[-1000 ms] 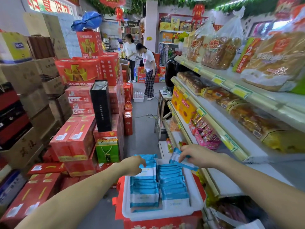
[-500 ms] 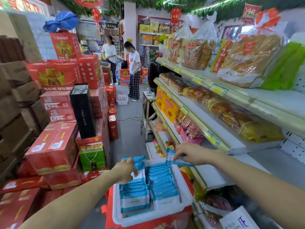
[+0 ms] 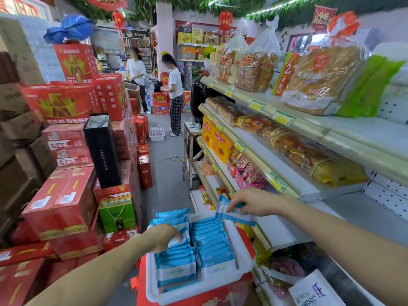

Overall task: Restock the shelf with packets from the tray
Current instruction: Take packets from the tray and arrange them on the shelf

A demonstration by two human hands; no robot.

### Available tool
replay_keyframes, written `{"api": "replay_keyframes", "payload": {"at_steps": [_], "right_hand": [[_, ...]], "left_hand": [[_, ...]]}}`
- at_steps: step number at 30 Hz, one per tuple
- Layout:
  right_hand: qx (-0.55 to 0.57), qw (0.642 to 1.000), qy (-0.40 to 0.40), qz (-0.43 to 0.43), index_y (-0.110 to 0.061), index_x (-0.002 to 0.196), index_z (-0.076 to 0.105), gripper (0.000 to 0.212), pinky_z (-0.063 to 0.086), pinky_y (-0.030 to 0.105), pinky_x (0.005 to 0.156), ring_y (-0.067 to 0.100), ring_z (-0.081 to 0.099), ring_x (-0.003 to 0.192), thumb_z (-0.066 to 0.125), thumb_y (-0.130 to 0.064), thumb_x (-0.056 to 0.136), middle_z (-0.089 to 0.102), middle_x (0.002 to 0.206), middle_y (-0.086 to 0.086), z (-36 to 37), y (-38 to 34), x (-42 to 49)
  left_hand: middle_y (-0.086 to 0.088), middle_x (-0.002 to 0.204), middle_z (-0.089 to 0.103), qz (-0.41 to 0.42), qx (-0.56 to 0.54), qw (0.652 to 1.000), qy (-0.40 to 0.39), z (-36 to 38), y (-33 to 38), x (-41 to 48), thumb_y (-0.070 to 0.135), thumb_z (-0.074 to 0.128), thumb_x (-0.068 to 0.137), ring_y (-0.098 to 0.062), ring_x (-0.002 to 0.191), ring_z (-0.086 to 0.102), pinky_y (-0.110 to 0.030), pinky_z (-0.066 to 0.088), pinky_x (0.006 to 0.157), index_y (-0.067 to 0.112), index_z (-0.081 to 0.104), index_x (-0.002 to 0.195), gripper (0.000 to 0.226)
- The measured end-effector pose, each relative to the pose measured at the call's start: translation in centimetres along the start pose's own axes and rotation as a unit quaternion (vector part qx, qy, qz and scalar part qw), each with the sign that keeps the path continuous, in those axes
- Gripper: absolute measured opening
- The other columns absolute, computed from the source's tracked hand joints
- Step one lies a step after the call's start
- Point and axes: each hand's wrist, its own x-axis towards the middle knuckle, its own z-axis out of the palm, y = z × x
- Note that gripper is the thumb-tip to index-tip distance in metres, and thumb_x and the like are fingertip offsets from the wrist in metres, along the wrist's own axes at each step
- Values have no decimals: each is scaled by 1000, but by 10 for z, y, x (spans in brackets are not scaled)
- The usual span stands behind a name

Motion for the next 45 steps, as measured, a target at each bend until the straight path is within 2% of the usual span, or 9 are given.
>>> {"api": "replay_keyframes", "payload": {"at_steps": [13, 16, 21, 25, 29, 31, 36, 40, 45], "right_hand": [[-69, 997, 39, 9, -44, 128, 69, 45, 46, 32, 90, 11, 54, 110, 66, -12, 97, 56, 123, -13, -105, 5, -49], [-91, 993, 65, 24, -43, 128, 69, 43, 39, 30, 87, 12, 52, 111, 69, -14, 96, 55, 124, -9, -158, -1, -78], [-110, 987, 107, 47, -43, 121, 73, 39, 40, 24, 79, 0, 53, 92, 72, -15, 95, 57, 107, -22, -238, -9, -148], [-118, 976, 150, 104, -39, 115, 76, 43, 43, 16, 81, -2, 55, 93, 70, -4, 91, 58, 108, -21, -274, 5, -220], [-126, 954, 196, 190, -32, 112, 78, 47, 38, 3, 75, 5, 54, 95, 65, 6, 88, 61, 103, -22, -282, 26, -300], [-129, 939, 216, 234, -33, 112, 78, 49, 40, 12, 71, 7, 55, 85, 64, 7, 87, 60, 96, -29, -280, 33, -343], [-107, 908, 246, 323, -26, 115, 79, 50, 41, 9, 74, 19, 60, 99, 60, 10, 87, 70, 113, 0, -264, 49, -447], [-55, 873, 258, 411, -33, 113, 79, 50, 45, 32, 98, 16, 60, 112, 61, 8, 91, 67, 126, -8, -238, 50, -533], [29, 842, 239, 483, -42, 107, 78, 49, 44, 33, 102, 9, 57, 113, 61, 3, 94, 61, 126, -17, -189, 52, -597]], "left_hand": [[13, 142, 59, 114, -58, 990, 67, -218, 37, -32, 0, 49, 89, -13, 124, 57, -42, 46, 110, 52, 64, 122, 63], [13, 134, 62, 149, -68, 983, 87, -288, 64, -41, 2, 54, 87, -15, 117, 62, -46, 52, 101, 56, 65, 116, 63], [29, 98, 64, 213, -66, 965, 135, -389, 135, -48, -9, 58, 91, 2, 74, 56, -14, 41, 62, 38, 73, 116, 55], [11, 113, 67, 278, -79, 945, 154, -440, 201, -33, -5, 62, 95, -7, 89, 62, -20, 47, 70, 39, 74, 112, 48], [18, 123, 65, 358, -33, 921, 146, -464, 294, -24, -7, 59, 96, -9, 103, 63, -30, 49, 85, 48, 73, 110, 58], [17, 129, 64, 393, -18, 907, 150, -474, 336, -19, -7, 60, 95, -10, 109, 63, -30, 47, 88, 49, 72, 110, 59], [3, 136, 64, 465, 17, 872, 150, -486, 432, -16, -3, 63, 88, -36, 122, 61, -51, 50, 105, 49, 73, 115, 59], [11, 129, 64, 526, 20, 841, 128, -474, 517, -33, -8, 60, 92, -18, 109, 64, -31, 53, 85, 48, 74, 108, 61], [14, 133, 57, 573, 39, 810, 115, -455, 588, -44, -3, 57, 96, -13, 108, 64, -26, 60, 80, 50, 71, 115, 57]]}}
